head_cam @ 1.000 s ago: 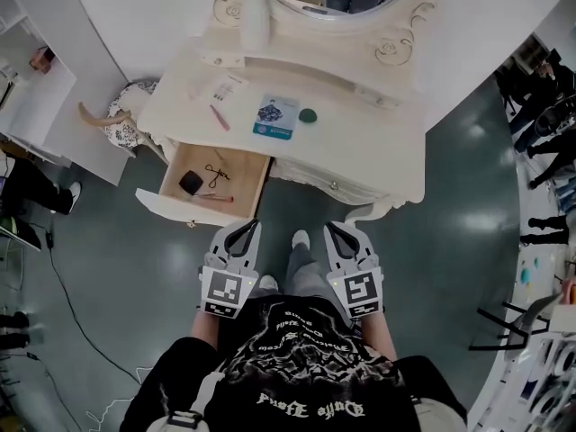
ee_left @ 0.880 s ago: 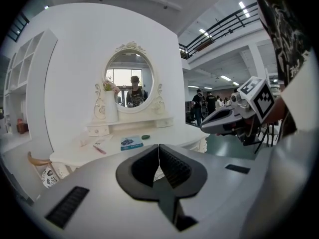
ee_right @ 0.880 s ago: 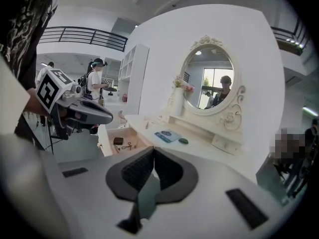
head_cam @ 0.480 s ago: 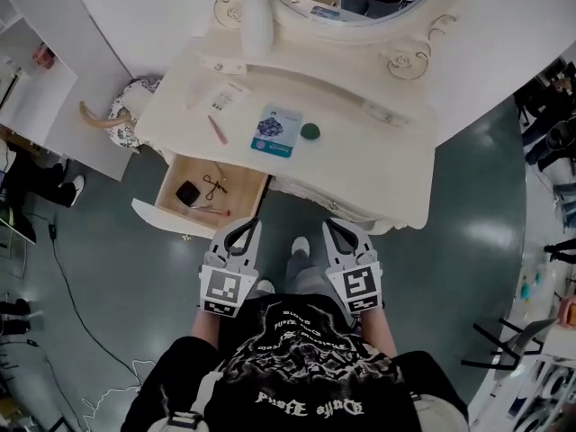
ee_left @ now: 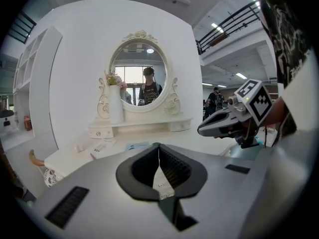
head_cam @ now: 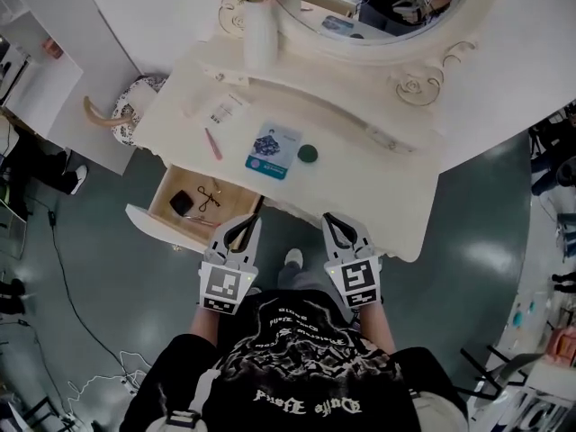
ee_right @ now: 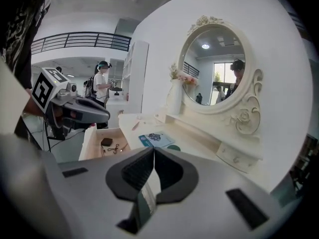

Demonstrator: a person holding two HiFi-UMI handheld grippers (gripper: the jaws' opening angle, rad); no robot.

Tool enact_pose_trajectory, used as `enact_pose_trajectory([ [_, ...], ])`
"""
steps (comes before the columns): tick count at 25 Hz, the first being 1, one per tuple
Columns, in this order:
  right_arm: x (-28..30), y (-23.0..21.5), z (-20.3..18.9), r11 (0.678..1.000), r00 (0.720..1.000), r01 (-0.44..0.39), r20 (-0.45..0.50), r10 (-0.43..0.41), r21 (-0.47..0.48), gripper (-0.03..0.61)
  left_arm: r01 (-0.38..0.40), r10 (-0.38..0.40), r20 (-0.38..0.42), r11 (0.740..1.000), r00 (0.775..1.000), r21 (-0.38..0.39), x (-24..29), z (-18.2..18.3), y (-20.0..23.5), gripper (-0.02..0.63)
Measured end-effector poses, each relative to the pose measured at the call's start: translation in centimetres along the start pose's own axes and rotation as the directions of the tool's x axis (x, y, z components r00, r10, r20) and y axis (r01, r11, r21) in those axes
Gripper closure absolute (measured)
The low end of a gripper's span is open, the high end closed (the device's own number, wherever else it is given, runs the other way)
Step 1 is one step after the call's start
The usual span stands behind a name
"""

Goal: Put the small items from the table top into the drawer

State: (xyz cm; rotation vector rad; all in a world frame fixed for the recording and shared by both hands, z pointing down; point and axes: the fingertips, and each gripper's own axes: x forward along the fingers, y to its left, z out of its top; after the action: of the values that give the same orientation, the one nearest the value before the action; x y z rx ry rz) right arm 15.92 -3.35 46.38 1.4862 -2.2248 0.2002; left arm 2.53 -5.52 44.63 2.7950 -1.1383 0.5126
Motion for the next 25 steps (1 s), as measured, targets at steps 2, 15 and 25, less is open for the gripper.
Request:
enact_pose_trajectory([
  [2,0.7,-1.0,0.1,1.000,1.000,-0.016,0.003,0.016,-0.005,0.566,-0.017,0.017,-0.002,1.000,1.000,-0.001,1.0,0.4,0.1,0.598],
  [15,4.0,-5.5,-0.2,0.992,0.992,-0.127,-0.029,0.126,-0.029,0.566,-0.113,0.112,-0.016,0.993,0.994,-0.026,5.1,1.6,0.3,0.598],
  [25,6.1,-8.0,-0.3,0.988,0.987,-0.151,-0.061,0.149,-0.041,0.566,-0.163,0.161,-0.039,0.986,0.986,-0.046,5.9,1.3,0.5,0.598],
])
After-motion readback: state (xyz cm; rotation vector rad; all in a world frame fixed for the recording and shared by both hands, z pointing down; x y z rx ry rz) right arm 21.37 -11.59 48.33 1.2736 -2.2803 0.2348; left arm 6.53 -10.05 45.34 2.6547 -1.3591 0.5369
